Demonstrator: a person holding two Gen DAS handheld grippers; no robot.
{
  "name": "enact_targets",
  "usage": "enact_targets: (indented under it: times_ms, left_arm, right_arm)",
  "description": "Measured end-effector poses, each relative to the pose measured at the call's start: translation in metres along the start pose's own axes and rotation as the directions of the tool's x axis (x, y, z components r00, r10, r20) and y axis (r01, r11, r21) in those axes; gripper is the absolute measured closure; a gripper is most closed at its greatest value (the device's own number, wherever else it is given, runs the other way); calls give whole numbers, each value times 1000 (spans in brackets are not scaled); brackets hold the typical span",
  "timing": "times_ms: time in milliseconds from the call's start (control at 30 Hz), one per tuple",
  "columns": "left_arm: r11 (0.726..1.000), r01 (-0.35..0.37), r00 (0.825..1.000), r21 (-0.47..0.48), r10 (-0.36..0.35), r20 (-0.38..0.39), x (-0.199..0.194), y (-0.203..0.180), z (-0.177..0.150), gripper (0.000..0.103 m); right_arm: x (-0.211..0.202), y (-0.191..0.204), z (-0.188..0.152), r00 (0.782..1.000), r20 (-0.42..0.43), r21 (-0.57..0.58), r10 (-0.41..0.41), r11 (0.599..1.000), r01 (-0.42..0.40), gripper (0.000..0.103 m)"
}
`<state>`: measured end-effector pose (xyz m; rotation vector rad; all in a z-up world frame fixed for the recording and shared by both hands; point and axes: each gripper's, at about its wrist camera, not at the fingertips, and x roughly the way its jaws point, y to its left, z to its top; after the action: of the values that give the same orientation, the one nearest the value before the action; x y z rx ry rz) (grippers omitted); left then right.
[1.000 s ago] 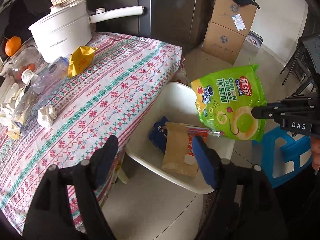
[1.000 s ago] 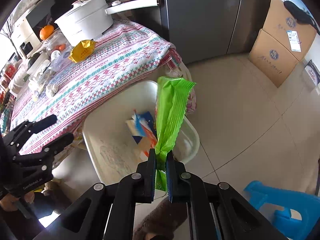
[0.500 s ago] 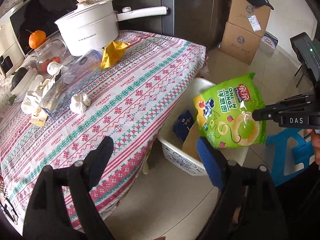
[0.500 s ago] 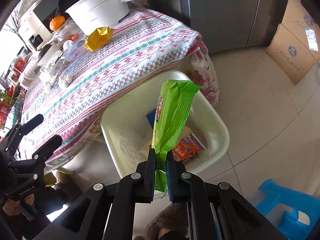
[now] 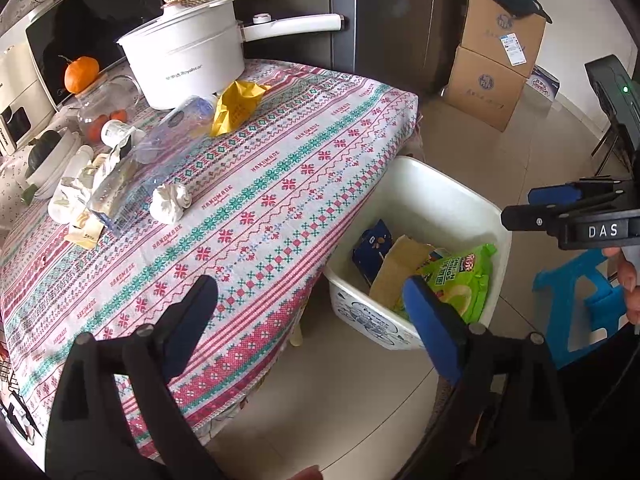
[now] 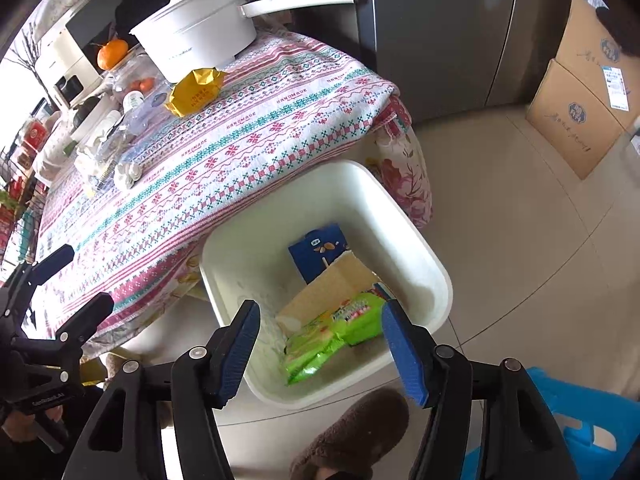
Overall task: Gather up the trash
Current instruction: 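Grasp the crumpled white tissue on the cloth with the left tool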
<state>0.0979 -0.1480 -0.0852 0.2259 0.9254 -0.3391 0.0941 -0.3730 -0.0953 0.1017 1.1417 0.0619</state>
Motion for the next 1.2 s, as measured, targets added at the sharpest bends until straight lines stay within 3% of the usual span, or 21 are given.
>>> enact_targets:
  times_ms: [200, 367, 500, 600, 667, 733, 867, 1000, 1100, 1167, 1200]
  left_arm:
    - [1000, -13, 1000, -8, 13, 10, -4, 11, 4, 8]
    - [998, -47, 999, -45, 47, -2, -2, 42, 14, 8]
    - [994, -38, 999, -106, 37, -9, -2, 77, 20, 8]
    - [989, -25, 1000, -143, 24, -11, 6, 102, 20, 8]
    - [988, 3, 1000, -154, -6, -17, 15, 114, 20, 9]
    - [988, 28, 999, -155, -31, -18, 27, 121, 23, 14]
    - [983, 80, 996, -165, -85, -27, 58, 129, 34, 22]
    - [985, 30, 998, -172, -38, -46, 87, 134, 41, 25]
    - [970, -17, 997, -244, -3, -82, 108, 147, 45, 36]
    - [953, 4, 997, -302, -28, -76, 115, 155, 47, 43]
    - [949, 10, 997, -316, -35, -75, 118, 156, 47, 57]
  right_arm:
    - [-8, 5, 8, 999, 44, 9, 3, 1000, -4, 32]
    - [-19, 27, 28, 998, 60, -14, -19, 1000, 20, 31]
    - [-31, 49, 49, 986, 164, -14, 21, 1000, -19, 23]
    - [-19, 53, 62, 969, 229, 27, 90, 995, -99, 20]
    - [1, 52, 68, 975, 203, 57, 86, 993, -99, 20]
    - [18, 56, 72, 987, 142, 33, 71, 997, -76, 20]
    - [28, 59, 75, 990, 138, 5, 22, 1000, -23, 20]
    - [37, 57, 74, 991, 129, 11, 20, 1000, -22, 20]
    - [45, 58, 74, 994, 109, 18, 23, 1000, -25, 20]
    - [47, 61, 75, 994, 106, 17, 20, 1000, -22, 20]
    - [47, 63, 75, 994, 110, 12, 20, 1000, -21, 20]
